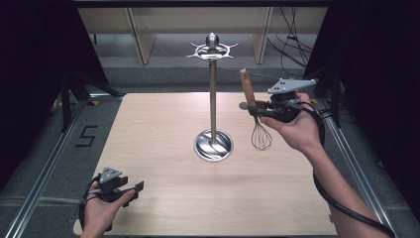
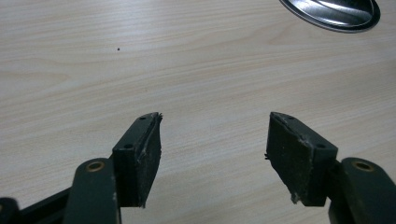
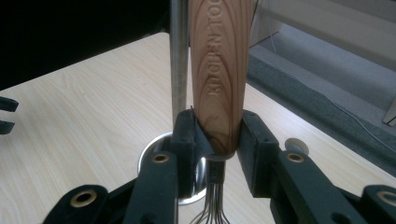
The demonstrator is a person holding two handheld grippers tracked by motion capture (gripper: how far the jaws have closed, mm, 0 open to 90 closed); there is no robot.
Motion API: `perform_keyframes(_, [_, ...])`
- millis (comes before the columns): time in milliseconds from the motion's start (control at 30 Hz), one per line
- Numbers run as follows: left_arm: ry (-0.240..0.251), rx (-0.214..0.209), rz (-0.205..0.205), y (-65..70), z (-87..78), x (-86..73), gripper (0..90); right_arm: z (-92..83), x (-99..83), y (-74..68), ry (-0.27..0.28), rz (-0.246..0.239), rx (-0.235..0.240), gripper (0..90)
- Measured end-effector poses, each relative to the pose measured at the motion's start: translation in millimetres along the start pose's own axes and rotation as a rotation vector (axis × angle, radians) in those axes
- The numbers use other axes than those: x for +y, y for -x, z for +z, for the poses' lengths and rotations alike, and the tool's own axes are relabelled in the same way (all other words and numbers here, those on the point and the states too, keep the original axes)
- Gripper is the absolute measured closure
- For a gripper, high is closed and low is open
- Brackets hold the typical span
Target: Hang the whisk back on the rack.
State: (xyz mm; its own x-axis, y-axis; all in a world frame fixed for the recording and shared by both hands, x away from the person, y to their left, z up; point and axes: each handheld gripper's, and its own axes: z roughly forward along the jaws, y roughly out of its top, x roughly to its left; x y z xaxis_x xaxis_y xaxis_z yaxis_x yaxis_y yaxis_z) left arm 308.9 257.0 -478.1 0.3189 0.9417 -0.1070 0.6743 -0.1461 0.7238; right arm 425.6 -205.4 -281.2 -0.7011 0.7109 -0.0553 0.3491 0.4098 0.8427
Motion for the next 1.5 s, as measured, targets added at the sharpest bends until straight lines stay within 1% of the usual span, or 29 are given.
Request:
perform_keyframes(200, [-0.003, 0.002, 0.0, 0.0, -0.1, 0.1, 34.8, -1.1, 3.1, 0.9, -0.001, -0.009, 0.003, 70.4])
perform_keyframes(233, [0.01, 0.002, -0.014, 1.0, 0.9, -0.1, 34.8, -0.9, 3.8, 1.6, 0.002, -0.016, 0.006, 70.4])
perform_keyframes(267, [0.006, 0.002, -0.01, 0.7, 0.7, -0.1, 34.8, -1.7, 4.4, 0.5, -0.004, 0.003, 0.005, 70.4])
perform_keyframes(300, [0.006, 0.003, -0.01, 0.7, 0.6, -0.1, 34.8, -0.6, 4.7, -0.1, 0.016, 0.002, -0.002, 70.4])
perform_keyframes(333, [0.007, 0.003, -0.011, 0.7, 0.6, -0.1, 34.8, -2.0, 5.9, 1.8, 0.008, -0.02, -0.001, 70.4])
perform_keyframes(400, [0.007, 0.002, -0.01, 0.7, 0.6, 0.0, 34.8, -2.8, 7.1, 0.7, 0.001, -0.002, 0.006, 70.4])
perform_keyframes(433, [0.007, 0.002, -0.011, 0.7, 0.8, -0.1, 34.8, -1.9, 7.5, 1.5, 0.017, -0.019, 0.0, 70.4])
perform_keyframes(467, [0.025, 0.002, -0.032, 2.3, 2.2, -0.3, 34.8, -1.6, 7.8, 1.1, 0.024, -0.014, -0.003, 70.4])
perform_keyframes(500, [0.024, 0.003, -0.032, 2.3, 2.2, -0.3, 34.8, -3.3, 8.9, 1.9, 0.009, -0.019, 0.002, 70.4])
perform_keyframes(533, [0.009, 0.002, -0.014, 0.9, 0.9, -0.1, 34.8, -3.9, 9.4, 1.0, 0.006, -0.008, 0.005, 70.4])
perform_keyframes(567, [0.006, 0.003, -0.01, 0.6, 0.6, -0.1, 34.8, -3.5, 10.1, 2.5, 0.013, -0.028, 0.007, 70.4])
perform_keyframes(600, [0.008, 0.003, -0.011, 0.8, 0.7, -0.1, 34.8, -2.9, 9.9, 0.6, 0.026, -0.008, -0.004, 70.4])
perform_keyframes(667, [0.009, 0.002, -0.014, 1.0, 1.0, -0.1, 34.8, -3.7, 11.3, 1.3, 0.03, -0.024, -0.007, 70.4])
perform_keyframes(700, [-0.008, 0.003, 0.004, -0.1, -0.2, 0.1, 34.8, -5.6, 12.8, -0.1, 0.017, -0.01, 0.006, 70.4])
perform_keyframes(800, [-0.006, 0.002, 0.002, 0.1, -0.1, 0.1, 34.8, -5.6, 14.3, 0.6, 0.024, -0.026, 0.006, 70.4])
perform_keyframes(833, [-0.008, 0.003, 0.004, -0.1, -0.2, 0.1, 34.9, -5.0, 14.4, -1.3, 0.031, -0.008, 0.002, 70.4])
perform_keyframes(867, [-0.008, 0.003, 0.004, -0.2, -0.1, 0.1, 34.8, -5.7, 15.6, 0.3, 0.029, -0.028, 0.002, 70.4])
perform_keyframes(967, [0.024, 0.004, -0.033, 2.4, 2.3, -0.2, 34.8, -6.0, 17.8, 0.0, 0.037, -0.027, 0.002, 70.4])
perform_keyframes(1033, [-0.008, 0.003, 0.005, -0.2, -0.1, 0.1, 34.8, -6.3, 19.1, -0.8, 0.039, -0.025, 0.0, 70.3])
perform_keyframes(1067, [-0.009, 0.002, 0.005, -0.3, -0.2, 0.2, 34.8, -6.9, 19.9, -1.0, 0.027, -0.023, 0.013, 70.4])
perform_keyframes(1133, [-0.009, 0.002, 0.005, -0.3, -0.2, 0.2, 34.9, -7.4, 21.4, -1.0, 0.026, -0.025, 0.013, 70.4])
perform_keyframes(1167, [-0.009, 0.002, 0.005, -0.2, -0.1, 0.1, 34.8, -7.3, 21.8, -2.0, 0.027, -0.008, 0.012, 70.4])
perform_keyframes(1200, [-0.009, 0.003, 0.005, -0.3, -0.2, 0.1, 34.8, -5.4, 22.3, -0.8, 0.052, -0.034, 0.005, 70.4])
perform_keyframes(1300, [-0.003, 0.002, 0.001, 0.0, 0.0, 0.0, 34.8, -5.3, 24.5, -0.6, 0.041, -0.031, 0.025, 70.4])
perform_keyframes(1333, [0.011, 0.002, -0.015, 1.0, 0.9, -0.1, 34.8, -5.3, 24.5, -0.6, 0.041, -0.031, 0.025, 70.4])
perform_keyframes(1367, [0.007, 0.001, -0.011, 0.5, 0.8, -0.1, 34.8, -5.5, 25.1, -2.6, 0.036, -0.007, 0.027, 70.4])
perform_keyframes(1400, [0.007, 0.001, -0.011, 0.5, 0.8, -0.1, 34.8, -5.5, 25.1, -2.6, 0.036, -0.007, 0.027, 70.4])
perform_keyframes(1433, [0.024, 0.001, -0.032, 2.3, 2.2, -0.3, 34.8, -4.8, 26.0, -2.3, 0.046, -0.016, 0.025, 70.4])
perform_keyframes(1500, [0.014, 0.002, -0.021, 1.4, 1.3, -0.1, 34.8, -5.2, 27.3, -1.6, 0.043, -0.023, 0.031, 70.4])
